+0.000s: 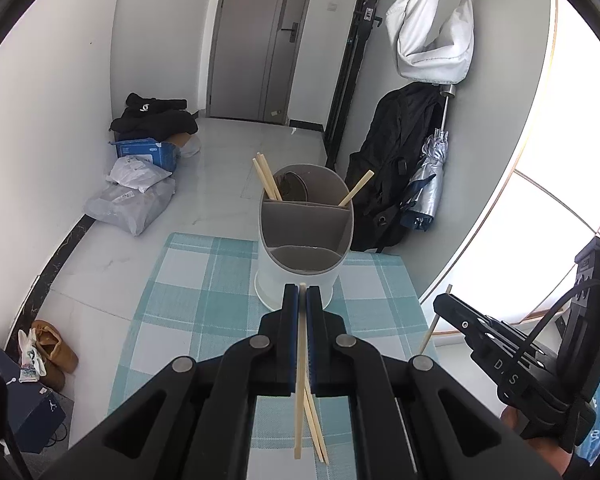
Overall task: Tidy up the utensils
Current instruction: 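Carry both held chopsticks up toward the caddy with both tools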
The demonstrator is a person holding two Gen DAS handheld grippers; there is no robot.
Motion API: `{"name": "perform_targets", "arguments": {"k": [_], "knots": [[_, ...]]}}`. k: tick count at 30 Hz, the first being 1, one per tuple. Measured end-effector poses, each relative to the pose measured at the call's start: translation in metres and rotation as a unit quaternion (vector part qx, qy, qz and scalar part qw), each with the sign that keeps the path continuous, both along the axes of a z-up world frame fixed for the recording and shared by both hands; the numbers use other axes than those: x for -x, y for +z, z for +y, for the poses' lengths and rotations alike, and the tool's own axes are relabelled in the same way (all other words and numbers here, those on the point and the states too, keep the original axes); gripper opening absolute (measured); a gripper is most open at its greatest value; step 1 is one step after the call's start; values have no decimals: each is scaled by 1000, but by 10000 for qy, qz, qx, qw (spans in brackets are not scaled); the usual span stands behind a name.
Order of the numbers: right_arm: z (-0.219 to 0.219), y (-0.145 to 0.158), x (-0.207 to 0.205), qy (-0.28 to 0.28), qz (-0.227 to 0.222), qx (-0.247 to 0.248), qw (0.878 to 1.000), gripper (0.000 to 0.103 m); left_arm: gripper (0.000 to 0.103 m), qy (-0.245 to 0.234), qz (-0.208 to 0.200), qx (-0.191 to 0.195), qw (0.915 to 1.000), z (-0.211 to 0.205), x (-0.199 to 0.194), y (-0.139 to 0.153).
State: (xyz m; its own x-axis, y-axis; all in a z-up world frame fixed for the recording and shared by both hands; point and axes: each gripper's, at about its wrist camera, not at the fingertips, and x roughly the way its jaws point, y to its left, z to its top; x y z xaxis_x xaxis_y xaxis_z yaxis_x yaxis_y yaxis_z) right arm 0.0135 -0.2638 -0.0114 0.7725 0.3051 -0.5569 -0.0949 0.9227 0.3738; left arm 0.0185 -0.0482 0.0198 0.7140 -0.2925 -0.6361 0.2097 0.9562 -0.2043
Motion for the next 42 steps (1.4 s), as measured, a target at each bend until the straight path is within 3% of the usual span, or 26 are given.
{"name": "perform_targets", "arguments": {"k": [9,18,32,42], "knots": [[-1,26,-11,69,-210,-106,9997,4,0,-104,-73,191,9997,1,-17,25],[1,74,-43,215,-537,-91,9983,4,0,-257,-289,464,9982,-2,-45,65],[-5,140,-113,312,-1060,159,9937,4,0,-289,-445,1066,9929,-8,-123,118],[-1,163,-169,383,-1265,287,9908,5,0,-56,-589,1155,9915,18,-169,121]]}}
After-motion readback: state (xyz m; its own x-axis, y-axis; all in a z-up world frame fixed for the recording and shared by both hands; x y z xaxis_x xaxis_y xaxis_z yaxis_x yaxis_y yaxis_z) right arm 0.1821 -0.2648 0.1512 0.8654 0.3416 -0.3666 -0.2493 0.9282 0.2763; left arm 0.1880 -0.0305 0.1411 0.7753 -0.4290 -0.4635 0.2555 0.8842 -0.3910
